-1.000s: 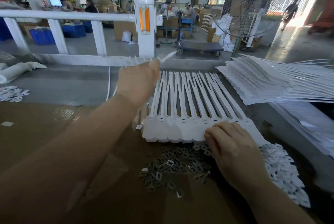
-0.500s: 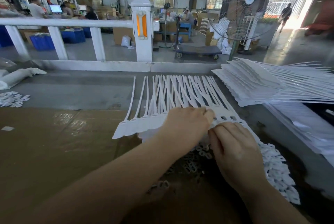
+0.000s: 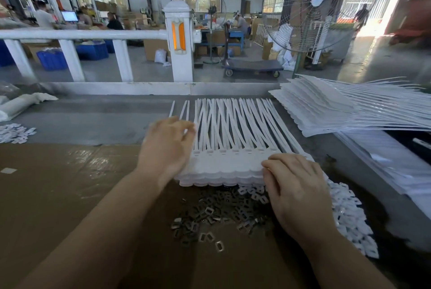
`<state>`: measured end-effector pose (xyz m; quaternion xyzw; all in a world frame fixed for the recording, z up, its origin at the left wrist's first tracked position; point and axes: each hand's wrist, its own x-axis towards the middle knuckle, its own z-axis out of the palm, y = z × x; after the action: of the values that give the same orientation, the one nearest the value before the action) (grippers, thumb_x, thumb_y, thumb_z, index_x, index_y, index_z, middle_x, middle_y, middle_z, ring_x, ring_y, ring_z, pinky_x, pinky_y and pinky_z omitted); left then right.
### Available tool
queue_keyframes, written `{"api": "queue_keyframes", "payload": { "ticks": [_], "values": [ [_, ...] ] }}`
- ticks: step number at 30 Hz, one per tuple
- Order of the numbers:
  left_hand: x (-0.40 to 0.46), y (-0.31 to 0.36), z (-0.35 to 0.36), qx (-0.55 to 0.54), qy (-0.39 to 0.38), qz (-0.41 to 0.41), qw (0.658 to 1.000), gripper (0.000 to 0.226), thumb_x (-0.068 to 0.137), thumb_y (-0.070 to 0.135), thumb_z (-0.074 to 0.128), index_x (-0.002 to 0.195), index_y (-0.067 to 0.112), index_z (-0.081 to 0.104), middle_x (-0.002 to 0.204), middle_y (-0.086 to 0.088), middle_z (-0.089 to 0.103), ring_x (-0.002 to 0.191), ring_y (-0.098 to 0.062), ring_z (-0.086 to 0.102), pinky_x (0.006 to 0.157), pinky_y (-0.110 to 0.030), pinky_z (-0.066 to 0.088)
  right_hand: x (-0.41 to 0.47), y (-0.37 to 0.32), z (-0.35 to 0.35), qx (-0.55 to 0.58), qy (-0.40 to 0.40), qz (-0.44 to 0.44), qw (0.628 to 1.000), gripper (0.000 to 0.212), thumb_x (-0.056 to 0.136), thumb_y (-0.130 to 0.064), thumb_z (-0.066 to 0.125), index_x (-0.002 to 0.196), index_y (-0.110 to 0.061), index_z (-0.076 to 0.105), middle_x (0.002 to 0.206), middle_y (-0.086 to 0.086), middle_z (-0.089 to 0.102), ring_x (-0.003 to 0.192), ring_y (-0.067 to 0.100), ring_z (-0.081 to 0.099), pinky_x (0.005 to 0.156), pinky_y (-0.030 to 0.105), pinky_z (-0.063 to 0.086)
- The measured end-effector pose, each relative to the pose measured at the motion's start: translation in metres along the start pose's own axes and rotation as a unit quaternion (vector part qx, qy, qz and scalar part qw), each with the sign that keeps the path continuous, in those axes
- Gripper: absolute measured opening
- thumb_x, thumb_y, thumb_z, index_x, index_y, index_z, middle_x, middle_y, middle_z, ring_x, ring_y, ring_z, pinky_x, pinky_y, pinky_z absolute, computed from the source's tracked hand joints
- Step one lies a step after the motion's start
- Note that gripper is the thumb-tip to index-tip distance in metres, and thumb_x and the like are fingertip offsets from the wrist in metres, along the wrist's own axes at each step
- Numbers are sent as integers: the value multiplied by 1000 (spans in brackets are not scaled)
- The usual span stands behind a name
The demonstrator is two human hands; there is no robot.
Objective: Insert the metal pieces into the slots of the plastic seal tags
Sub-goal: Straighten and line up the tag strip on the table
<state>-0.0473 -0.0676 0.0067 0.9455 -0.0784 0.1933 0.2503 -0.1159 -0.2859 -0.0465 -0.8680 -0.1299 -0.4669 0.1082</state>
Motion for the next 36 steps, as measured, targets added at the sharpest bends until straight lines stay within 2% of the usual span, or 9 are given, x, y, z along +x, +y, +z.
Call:
{"api": "queue_keyframes", "payload": {
  "ticks": [2, 5, 9, 14, 18, 23, 26, 32, 36],
  "values": [
    [4, -20, -3, 54, -42, -83, 994, 41, 98, 36, 38, 133, 18, 51, 140, -11, 47, 132, -25, 36, 110, -39, 21, -1, 0, 1, -5, -7, 1, 1000, 28, 90, -23, 47, 90, -8, 70, 94, 5, 68, 88, 24, 63, 82, 32, 37],
    [2, -33, -1, -16, -91, -173, 981, 49, 97, 44, 40, 140, 20, 40, 139, -13, 45, 123, -30, 42, 103, -41, 33, -1, -1, 1, -9, -19, -2, 1000, 28, 90, -24, 47, 89, -9, 71, 92, 3, 69, 87, 23, 63, 83, 31, 36],
    [-1, -37, 6, -116, -78, -224, 965, 50, 93, 44, 50, 138, 22, 40, 135, -12, 49, 110, -26, 50, 83, -34, 41, -1, -2, -1, -8, -39, 2, 999, 28, 91, -24, 45, 88, -11, 70, 89, 1, 68, 83, 22, 62, 79, 31, 35],
    [-8, -38, 12, -203, -29, -248, 947, 39, 87, 41, 63, 121, 23, 55, 123, -7, 53, 96, -19, 50, 61, -24, 39, -2, -3, -3, -8, -49, 12, 999, 30, 91, -25, 43, 87, -11, 69, 88, 1, 68, 81, 22, 61, 77, 30, 36],
    [-11, -45, 13, -273, -28, -267, 924, 11, 87, 34, 65, 97, 29, 62, 106, 1, 55, 76, -10, 51, 51, -20, 35, -2, -4, -3, -4, -51, 16, 999, 31, 91, -25, 43, 86, -11, 69, 87, 1, 67, 80, 21, 61, 76, 29, 37],
    [-10, -51, 10, -385, -42, -277, 879, 6, 83, 28, 70, 87, 27, 67, 93, -4, 63, 72, -17, 60, 38, -15, 44, -4, -2, -1, -6, -45, 13, 999, 29, 91, -24, 44, 87, -10, 70, 87, 1, 67, 80, 21, 61, 74, 32, 42],
    [-10, -51, 10, -418, -27, -257, 871, 12, 81, 16, 70, 89, 25, 69, 94, -3, 65, 74, -14, 62, 49, -15, 44, -5, -2, -1, -6, -39, 10, 999, 28, 91, -23, 45, 86, -9, 70, 86, 3, 68, 79, 22, 61, 71, 34, 46],
    [-14, -49, 7, -464, 8, -226, 856, 37, 77, -3, 57, 100, 22, 70, 109, 3, 63, 100, -19, 58, 83, -36, 49, -5, -1, -1, -2, -50, 11, 999, 29, 91, -22, 44, 86, -9, 69, 86, 3, 68, 79, 22, 61, 71, 35, 47],
    [-17, -46, 5, -484, 26, -189, 854, 41, 79, -4, 57, 103, 26, 70, 115, 4, 62, 98, -17, 60, 68, -22, 49, -5, -1, -1, -3, -51, 14, 999, 29, 91, -22, 44, 85, -9, 69, 86, 3, 68, 80, 22, 61, 71, 35, 47]
  ]
}}
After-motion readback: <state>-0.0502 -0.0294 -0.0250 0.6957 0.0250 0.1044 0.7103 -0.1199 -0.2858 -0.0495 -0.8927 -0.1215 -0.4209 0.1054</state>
